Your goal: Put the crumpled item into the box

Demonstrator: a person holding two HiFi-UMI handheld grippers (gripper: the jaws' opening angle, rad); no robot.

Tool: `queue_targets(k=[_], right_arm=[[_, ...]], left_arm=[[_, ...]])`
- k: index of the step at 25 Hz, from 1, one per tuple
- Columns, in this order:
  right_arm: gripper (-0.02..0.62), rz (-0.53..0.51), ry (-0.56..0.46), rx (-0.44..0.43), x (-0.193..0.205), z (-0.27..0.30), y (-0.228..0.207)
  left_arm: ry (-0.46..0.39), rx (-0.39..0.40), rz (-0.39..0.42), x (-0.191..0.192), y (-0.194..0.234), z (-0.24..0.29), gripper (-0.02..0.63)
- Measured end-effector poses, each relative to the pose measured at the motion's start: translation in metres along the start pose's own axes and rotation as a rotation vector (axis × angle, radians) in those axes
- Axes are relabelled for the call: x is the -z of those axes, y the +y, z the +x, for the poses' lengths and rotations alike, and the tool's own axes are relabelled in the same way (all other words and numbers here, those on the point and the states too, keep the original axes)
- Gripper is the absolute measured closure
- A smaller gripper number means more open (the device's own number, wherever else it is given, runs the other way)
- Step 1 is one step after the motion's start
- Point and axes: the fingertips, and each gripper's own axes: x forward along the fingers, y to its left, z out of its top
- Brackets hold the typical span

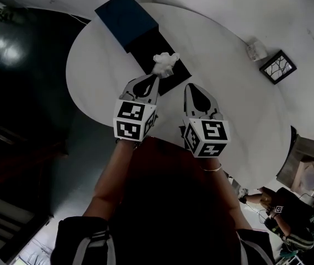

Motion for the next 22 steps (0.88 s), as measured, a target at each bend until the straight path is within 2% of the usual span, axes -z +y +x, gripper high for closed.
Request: queue_targets(k=[22], right_arm=[[0.581, -0.074, -0.071, 0.013, -0.003, -0.036, 0.033]], left_arm=[[-0.112, -0.016, -0.074, 0.007, -0.003, -0.068, 0.583]])
